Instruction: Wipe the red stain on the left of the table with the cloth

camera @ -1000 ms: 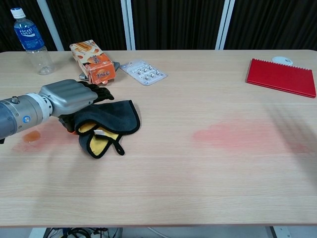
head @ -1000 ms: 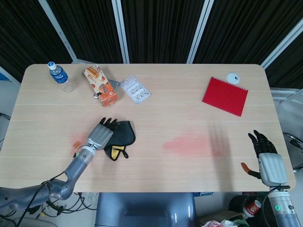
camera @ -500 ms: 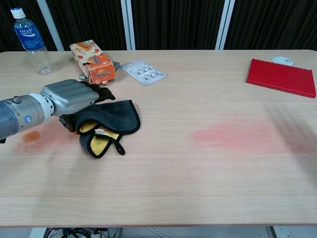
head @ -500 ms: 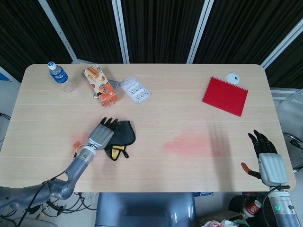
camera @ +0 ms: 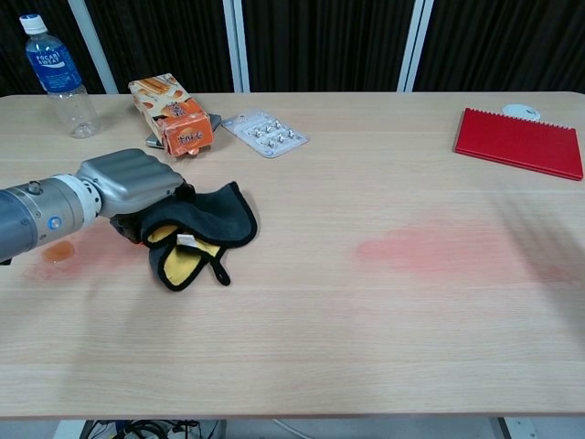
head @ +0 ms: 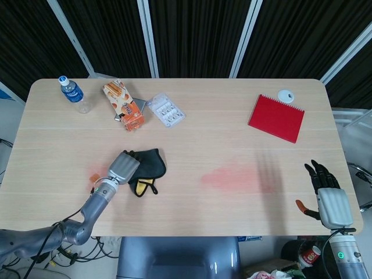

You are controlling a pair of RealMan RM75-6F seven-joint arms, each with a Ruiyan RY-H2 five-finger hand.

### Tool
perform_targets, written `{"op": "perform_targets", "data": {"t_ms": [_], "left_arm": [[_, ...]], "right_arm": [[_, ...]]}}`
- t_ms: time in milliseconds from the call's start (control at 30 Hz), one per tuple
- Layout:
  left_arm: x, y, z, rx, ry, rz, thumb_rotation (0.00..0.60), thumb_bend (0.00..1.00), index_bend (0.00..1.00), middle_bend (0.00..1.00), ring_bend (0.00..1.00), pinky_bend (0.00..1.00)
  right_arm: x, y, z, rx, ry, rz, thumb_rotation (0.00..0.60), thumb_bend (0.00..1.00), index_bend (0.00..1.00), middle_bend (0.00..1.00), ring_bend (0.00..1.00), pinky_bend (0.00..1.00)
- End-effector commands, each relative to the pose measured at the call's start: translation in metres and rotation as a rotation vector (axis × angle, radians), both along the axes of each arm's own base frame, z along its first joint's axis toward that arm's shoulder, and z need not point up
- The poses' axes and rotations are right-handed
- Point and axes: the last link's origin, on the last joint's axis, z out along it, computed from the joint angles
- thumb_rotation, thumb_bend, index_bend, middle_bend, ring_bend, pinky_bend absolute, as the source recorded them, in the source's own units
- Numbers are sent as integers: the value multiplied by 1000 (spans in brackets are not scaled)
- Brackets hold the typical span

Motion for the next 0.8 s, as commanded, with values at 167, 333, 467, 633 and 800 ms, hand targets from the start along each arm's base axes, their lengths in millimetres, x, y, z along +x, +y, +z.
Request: {"op": "perform_targets", "data": {"t_ms": [167,333,467,633,800], "left_arm": [[-6,0,1,15,1,-14,600,472,627,625,534,622],[-13,-1,7,13,5,-21,600,480,657,652,560,640],[-20,-6,13,0,12,-32,600,480,662,659,565,643],[-32,-18,20,-23,18,-45,600,480,668,663,566,643],[-46,-30,26,-44,25,-42,600,480,671,664,568,643]], "right_arm": [[0,0,0,2,-1,-1,600,156,0,0,0,136],[0,0,-1,2,-2,-2,600,157,0,0,0,136],[0,0,-1,5,0,-1,600,157,0,0,0,136],[1,1,-1,4,0,1,600,156,0,0,0,136],[1,1,-2,3,1,0,600,157,0,0,0,136]]}}
